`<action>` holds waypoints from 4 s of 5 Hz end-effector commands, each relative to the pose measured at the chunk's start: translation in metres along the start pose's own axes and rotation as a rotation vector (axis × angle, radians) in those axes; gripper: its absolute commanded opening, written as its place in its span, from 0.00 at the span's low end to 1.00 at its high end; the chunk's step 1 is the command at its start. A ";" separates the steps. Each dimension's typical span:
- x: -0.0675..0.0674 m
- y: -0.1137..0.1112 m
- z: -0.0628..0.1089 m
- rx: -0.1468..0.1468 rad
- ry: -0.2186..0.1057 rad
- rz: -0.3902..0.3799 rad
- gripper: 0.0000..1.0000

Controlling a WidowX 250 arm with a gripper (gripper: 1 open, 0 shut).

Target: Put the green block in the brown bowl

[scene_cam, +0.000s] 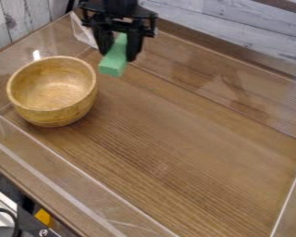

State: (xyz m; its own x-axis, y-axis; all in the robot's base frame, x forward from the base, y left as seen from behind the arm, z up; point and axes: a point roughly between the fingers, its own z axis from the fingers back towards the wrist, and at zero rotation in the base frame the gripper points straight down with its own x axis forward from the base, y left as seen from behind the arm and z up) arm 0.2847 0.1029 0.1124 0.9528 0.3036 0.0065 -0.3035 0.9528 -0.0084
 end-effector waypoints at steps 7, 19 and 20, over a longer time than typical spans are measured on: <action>0.018 -0.005 0.000 -0.050 0.012 -0.004 0.00; -0.004 0.110 -0.002 0.041 -0.047 0.112 0.00; -0.011 0.107 -0.012 0.049 -0.045 0.109 0.00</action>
State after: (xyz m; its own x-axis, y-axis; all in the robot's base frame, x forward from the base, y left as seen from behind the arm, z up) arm 0.2392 0.1969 0.0767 0.9152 0.4027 -0.0179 -0.4025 0.9153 0.0136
